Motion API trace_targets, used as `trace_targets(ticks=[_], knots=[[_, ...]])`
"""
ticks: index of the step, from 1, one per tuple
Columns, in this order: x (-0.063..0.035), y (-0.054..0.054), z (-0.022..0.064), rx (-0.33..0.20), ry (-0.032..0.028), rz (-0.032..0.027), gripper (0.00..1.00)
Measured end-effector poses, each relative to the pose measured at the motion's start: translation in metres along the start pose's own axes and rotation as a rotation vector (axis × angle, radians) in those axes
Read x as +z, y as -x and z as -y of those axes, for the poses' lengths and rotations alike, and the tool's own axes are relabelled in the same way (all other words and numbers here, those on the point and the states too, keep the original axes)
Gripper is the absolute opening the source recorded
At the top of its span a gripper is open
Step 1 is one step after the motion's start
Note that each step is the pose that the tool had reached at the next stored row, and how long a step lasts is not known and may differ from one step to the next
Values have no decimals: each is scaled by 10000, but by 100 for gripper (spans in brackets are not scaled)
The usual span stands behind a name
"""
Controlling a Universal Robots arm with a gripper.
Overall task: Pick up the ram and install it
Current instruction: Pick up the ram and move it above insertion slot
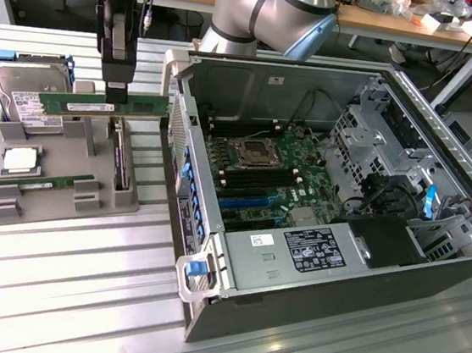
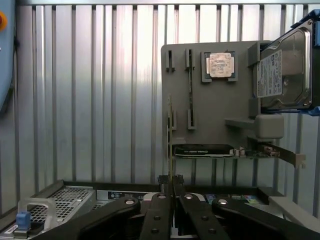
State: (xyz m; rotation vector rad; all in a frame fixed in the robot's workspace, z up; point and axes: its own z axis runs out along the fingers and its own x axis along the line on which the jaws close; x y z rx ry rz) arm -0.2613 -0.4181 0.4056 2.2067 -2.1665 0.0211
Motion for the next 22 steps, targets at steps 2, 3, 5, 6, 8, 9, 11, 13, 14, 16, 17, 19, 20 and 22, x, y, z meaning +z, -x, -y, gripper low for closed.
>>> trace_targets(ticks=[2, 3, 5, 6, 8, 9, 11, 13, 14, 16, 17, 19, 20, 22], knots=[[0, 0, 10, 0, 0, 0, 12], [-1, 0, 15, 0, 0, -1, 12], [-1, -1, 33, 0, 0, -1, 12], [-1, -1, 42, 0, 0, 0, 12], [-1, -1, 54, 0, 0, -1, 12], [-2, -1, 62, 1, 1, -1, 12], [-2, -1, 69, 0, 0, -1, 12], [-2, -1, 77, 0, 0, -1, 12], [-2, -2, 81, 0, 1, -1, 12], [-2, -2, 92, 0, 0, -1, 12], [-2, -2, 100, 0, -1, 0, 12], [-3, -2, 116, 0, 0, -1, 12], [-3, -2, 122, 0, 0, -1, 12], [-3, -2, 135, 0, 0, -1, 12]])
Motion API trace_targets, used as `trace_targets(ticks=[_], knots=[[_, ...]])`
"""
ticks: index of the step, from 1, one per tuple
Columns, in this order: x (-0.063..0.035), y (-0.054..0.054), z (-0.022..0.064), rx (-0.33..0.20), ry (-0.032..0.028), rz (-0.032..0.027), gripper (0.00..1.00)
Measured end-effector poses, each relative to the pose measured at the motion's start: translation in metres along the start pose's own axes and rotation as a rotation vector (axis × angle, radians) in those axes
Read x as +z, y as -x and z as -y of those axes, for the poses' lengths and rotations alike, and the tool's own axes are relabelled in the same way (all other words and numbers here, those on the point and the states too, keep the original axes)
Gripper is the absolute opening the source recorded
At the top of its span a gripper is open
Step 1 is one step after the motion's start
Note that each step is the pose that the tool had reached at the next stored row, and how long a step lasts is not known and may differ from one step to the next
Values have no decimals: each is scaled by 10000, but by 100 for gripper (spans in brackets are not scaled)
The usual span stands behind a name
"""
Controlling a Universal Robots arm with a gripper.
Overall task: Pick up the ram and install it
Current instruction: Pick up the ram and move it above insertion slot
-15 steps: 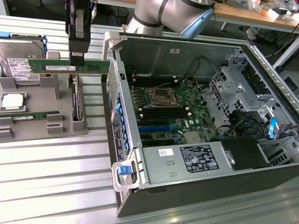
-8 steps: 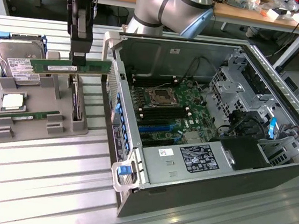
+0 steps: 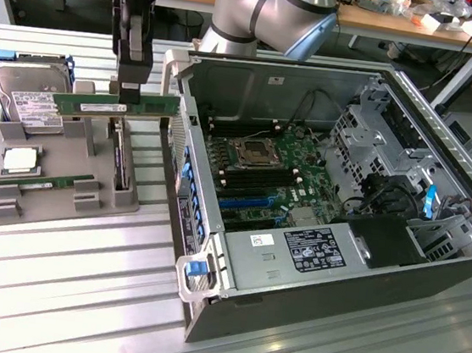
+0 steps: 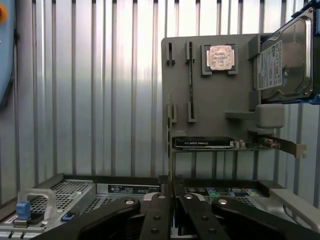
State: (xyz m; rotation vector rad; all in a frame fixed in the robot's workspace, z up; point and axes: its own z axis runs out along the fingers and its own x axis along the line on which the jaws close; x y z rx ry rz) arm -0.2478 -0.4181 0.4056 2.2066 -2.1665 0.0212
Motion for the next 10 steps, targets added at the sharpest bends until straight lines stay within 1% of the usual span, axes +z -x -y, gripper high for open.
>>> trace_targets(ticks=[6, 10], knots=[[-1, -1, 54, 0, 0, -1, 12], [-2, -2, 72, 0, 0, -2, 12]])
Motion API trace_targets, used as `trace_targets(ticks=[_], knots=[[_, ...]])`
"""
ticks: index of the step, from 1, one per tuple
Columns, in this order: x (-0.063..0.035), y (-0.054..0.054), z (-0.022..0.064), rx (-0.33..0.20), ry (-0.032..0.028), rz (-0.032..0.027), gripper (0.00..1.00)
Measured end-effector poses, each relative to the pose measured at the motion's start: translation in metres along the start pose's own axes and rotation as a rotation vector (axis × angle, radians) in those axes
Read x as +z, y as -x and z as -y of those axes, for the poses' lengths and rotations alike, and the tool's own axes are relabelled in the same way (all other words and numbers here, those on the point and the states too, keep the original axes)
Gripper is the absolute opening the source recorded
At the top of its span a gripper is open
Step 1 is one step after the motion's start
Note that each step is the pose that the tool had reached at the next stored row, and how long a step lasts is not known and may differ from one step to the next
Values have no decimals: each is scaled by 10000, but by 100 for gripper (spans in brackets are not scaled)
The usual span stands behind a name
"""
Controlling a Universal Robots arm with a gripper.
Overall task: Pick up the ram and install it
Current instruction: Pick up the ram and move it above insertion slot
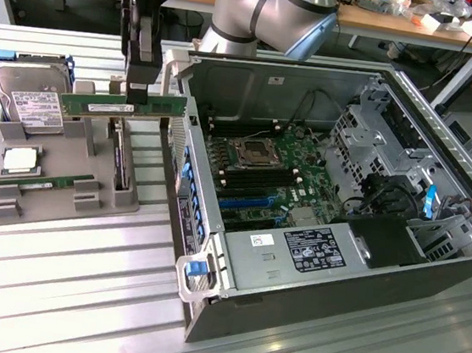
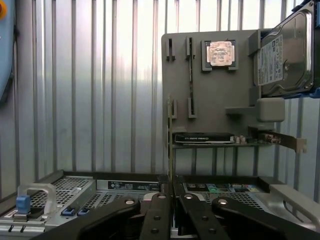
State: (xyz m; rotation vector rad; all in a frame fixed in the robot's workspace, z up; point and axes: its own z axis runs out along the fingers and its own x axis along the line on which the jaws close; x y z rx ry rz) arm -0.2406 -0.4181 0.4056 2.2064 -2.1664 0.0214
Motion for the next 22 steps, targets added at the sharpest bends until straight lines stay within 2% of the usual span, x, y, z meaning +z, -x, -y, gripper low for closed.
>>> trace_targets(ticks=[22], knots=[[-6, -4, 247, 0, 0, -2, 12]])
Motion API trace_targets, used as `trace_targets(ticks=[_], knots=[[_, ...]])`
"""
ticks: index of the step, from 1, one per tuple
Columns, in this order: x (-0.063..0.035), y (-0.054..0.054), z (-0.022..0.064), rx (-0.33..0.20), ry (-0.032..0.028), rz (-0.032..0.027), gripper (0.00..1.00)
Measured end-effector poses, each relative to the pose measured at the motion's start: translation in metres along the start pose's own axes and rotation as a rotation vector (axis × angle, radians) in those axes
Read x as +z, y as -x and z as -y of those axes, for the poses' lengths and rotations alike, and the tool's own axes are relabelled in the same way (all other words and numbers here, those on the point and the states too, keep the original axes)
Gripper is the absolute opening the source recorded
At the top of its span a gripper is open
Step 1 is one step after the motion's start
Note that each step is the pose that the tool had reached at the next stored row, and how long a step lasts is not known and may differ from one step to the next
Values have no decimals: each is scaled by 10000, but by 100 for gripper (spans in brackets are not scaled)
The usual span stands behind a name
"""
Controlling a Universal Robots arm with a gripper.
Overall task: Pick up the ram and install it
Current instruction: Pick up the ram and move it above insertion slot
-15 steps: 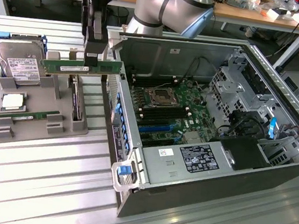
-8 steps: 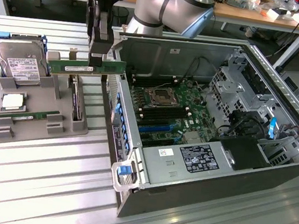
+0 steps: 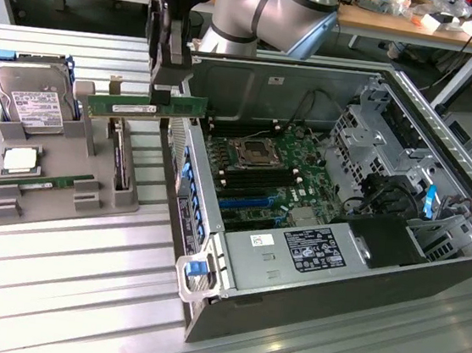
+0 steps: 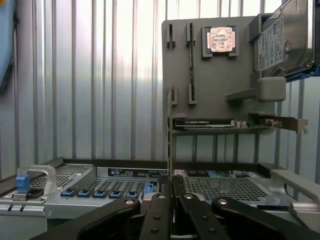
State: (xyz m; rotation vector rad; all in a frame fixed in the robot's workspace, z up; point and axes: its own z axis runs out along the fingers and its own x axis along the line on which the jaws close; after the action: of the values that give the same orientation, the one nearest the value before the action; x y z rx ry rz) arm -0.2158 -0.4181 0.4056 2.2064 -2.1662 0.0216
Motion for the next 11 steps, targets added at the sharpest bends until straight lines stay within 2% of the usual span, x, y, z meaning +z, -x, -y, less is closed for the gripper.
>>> trace_targets(ticks=[11], knots=[[-5, -4, 193, 0, 0, -3, 12]])
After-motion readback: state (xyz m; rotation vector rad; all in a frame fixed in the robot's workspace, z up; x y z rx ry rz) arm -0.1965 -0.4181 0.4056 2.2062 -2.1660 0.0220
